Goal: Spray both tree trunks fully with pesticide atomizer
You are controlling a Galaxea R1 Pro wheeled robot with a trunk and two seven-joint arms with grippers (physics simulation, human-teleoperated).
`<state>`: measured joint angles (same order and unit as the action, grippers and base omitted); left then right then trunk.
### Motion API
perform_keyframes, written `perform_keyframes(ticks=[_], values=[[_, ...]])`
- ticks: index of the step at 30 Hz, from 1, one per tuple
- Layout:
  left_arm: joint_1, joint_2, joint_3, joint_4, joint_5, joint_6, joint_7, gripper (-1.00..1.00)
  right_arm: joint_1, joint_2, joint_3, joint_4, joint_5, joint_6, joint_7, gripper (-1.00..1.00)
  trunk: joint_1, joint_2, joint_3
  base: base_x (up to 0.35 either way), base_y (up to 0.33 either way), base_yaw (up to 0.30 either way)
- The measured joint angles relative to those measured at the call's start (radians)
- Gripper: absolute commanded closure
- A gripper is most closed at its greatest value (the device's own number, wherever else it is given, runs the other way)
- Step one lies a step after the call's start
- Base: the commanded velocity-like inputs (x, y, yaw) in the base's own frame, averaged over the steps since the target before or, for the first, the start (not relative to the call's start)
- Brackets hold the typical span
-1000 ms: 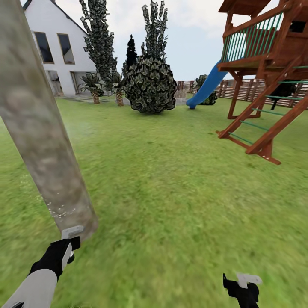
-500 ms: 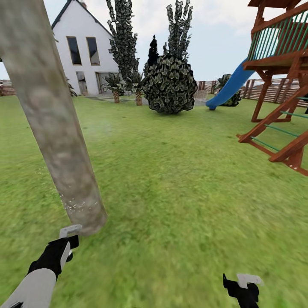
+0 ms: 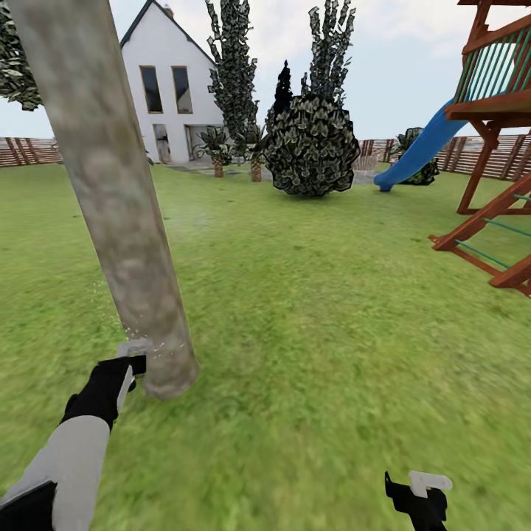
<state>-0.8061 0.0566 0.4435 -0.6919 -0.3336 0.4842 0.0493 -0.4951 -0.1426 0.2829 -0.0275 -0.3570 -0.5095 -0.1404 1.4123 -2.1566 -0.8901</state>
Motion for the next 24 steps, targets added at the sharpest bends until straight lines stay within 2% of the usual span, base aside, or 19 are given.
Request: perform_keyframes(ticks=[2, 6, 7, 13, 17, 24], values=[[-0.038, 0.002, 0.000, -0.001, -0.003, 0.058, -0.002, 1.00, 0.000, 0.000, 0.000, 0.000, 0.000, 0.000, -0.001, -1.00, 0.000, 0.000, 0.000, 0.000, 0.000, 0.000], [-0.068, 0.044, 0.000, -0.001, -0.007, 0.083, -0.003, 1.00, 0.000, 0.000, 0.000, -0.001, 0.001, 0.000, 0.001, -1.00, 0.000, 0.000, 0.000, 0.000, 0.000, 0.001], [-0.065, 0.045, -0.001, 0.000, -0.004, 0.083, -0.003, 1.00, 0.000, 0.000, 0.000, -0.001, 0.000, 0.000, 0.001, -1.00, 0.000, 0.000, 0.000, 0.000, 0.000, 0.123], [-0.058, 0.044, -0.001, -0.001, -0.006, 0.084, -0.002, 1.00, 0.000, 0.000, 0.000, -0.001, 0.000, 0.000, 0.000, -1.00, 0.000, 0.000, 0.000, 0.083, -0.027, 0.218], [-0.056, 0.041, -0.003, 0.000, -0.004, 0.082, -0.001, 1.00, 0.000, -0.001, 0.000, 0.000, 0.000, 0.000, -0.001, -1.00, 0.000, 0.000, 0.000, 0.220, -0.183, 0.018], [-0.055, 0.040, -0.003, 0.001, -0.004, 0.082, -0.001, 1.00, 0.000, 0.000, 0.000, -0.001, 0.000, -0.001, -0.001, -1.00, 0.000, 0.000, 0.000, 0.024, -0.268, 0.000]])
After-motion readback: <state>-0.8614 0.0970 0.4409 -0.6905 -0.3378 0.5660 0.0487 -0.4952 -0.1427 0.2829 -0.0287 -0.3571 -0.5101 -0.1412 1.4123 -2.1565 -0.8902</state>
